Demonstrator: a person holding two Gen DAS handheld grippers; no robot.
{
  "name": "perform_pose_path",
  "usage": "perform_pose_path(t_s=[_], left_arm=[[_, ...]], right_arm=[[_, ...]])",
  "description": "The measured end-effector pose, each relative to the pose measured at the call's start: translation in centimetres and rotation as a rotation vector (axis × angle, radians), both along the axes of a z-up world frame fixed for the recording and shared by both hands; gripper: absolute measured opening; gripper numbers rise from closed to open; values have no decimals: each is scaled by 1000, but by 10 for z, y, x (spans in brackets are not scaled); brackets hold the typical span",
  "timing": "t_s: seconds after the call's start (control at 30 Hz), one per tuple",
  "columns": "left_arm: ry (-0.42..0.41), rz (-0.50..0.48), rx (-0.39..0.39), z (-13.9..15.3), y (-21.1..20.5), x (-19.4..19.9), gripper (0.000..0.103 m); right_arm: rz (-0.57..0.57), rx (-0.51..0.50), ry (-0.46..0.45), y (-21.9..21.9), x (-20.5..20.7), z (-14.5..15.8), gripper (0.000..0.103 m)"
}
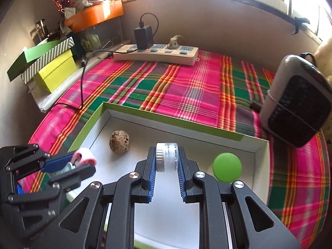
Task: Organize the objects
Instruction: 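Carry the pink clip and the white jar over into the box lid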
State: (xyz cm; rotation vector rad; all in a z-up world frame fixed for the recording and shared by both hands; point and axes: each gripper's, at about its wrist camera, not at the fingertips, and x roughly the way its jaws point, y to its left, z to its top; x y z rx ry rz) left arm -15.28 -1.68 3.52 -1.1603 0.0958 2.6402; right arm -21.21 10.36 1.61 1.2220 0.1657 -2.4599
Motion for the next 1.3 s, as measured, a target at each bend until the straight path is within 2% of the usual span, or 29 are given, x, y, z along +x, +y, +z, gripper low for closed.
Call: perform_pose_path(t_s=[0.3, 1.3], left_arm=[[-36, 24, 5, -12, -1, -14, 16], [-43, 2, -16, -17, 4, -17, 16]], right_arm=[[17, 32, -16, -15, -17, -8, 20], [18, 93, -45, -28, -28, -22, 20]])
